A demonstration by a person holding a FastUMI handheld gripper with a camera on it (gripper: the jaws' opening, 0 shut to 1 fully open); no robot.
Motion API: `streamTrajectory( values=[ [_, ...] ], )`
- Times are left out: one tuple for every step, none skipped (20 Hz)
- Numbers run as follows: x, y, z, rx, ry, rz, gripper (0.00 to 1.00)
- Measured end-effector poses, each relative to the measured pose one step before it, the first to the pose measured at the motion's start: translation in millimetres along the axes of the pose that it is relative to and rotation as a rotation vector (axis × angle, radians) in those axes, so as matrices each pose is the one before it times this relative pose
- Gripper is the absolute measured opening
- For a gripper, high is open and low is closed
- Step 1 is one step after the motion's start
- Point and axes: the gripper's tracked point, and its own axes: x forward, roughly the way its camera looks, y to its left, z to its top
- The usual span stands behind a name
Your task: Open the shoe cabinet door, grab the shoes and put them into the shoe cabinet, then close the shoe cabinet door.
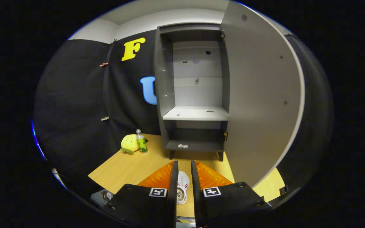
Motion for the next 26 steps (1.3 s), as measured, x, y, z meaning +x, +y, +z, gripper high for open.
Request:
streamTrajectory(
  values=[
    [6.49, 6.45, -14.02, -0.00250, 0.01769, 0.01108, 0.27],
    [8.87, 6.28, -13.56, -0.00182, 0.01624, 0.00885, 0.27],
    [8.26, 5.52, -12.04, -0.00219, 0.01492, 0.00594, 0.27],
    [9.44, 6.27, -12.11, 0.00103, 0.01633, 0.00794, 0.27],
    [9.21, 3.58, -11.37, -0.00015, 0.01656, 0.00048, 0.27],
    [10.31, 4.03, -10.76, 0.00222, 0.01963, -0.00182, 0.27],
    [8.85, 2.84, -10.99, 0.00283, 0.01758, -0.00339, 0.27],
    [8.41, 2.47, -9.79, 0.00212, 0.01640, -0.00245, 0.27],
    [8.73, 1.12, -10.31, 0.00258, 0.01837, -0.00247, 0.27],
    [9.66, 0.82, -10.59, 0.00358, 0.02069, -0.00803, 0.27],
    [9.96, -0.51, -10.77, 0.00413, 0.02621, -0.00985, 0.27],
    [9.48, -0.43, -9.67, 0.00460, 0.02721, -0.01370, 0.27],
    [10.27, -0.80, -10.24, 0.00554, 0.02548, -0.01321, 0.27],
    [9.54, -0.19, -9.47, 0.00246, 0.02033, -0.01032, 0.27],
    [9.87, -1.42, -9.56, 0.00153, 0.01996, -0.01128, 0.27],
    [9.17, -1.72, -7.78, 0.00625, 0.02284, -0.00951, 0.27],
    [8.90, -1.98, -9.09, 0.00959, 0.02560, -0.01023, 0.27],
    [8.23, -0.72, -6.68, 0.01069, 0.02212, -0.00882, 0.27],
    [8.55, -0.96, -5.83, 0.00734, 0.01704, -0.00693, 0.27],
    [6.84, 0.23, -4.31, 0.00332, 0.01457, -0.00470, 0.27],
    [6.09, 0.69, -3.72, -0.00060, 0.00913, -0.00191, 0.27],
    [5.96, 1.96, -2.76, -0.00164, 0.00651, -0.00038, 0.27],
    [5.64, 1.61, -3.28, -0.00214, 0.00840, -0.00049, 0.27],
    [5.24, 1.32, -3.64, -0.00143, 0.01054, -0.00178, 0.27],
    [4.60, 0.86, -2.94, -0.00005, 0.00925, -0.00421, 0.27],
    [3.61, -1.46, -1.85, 0.00069, 0.00682, -0.00347, 0.27]
  ],
)
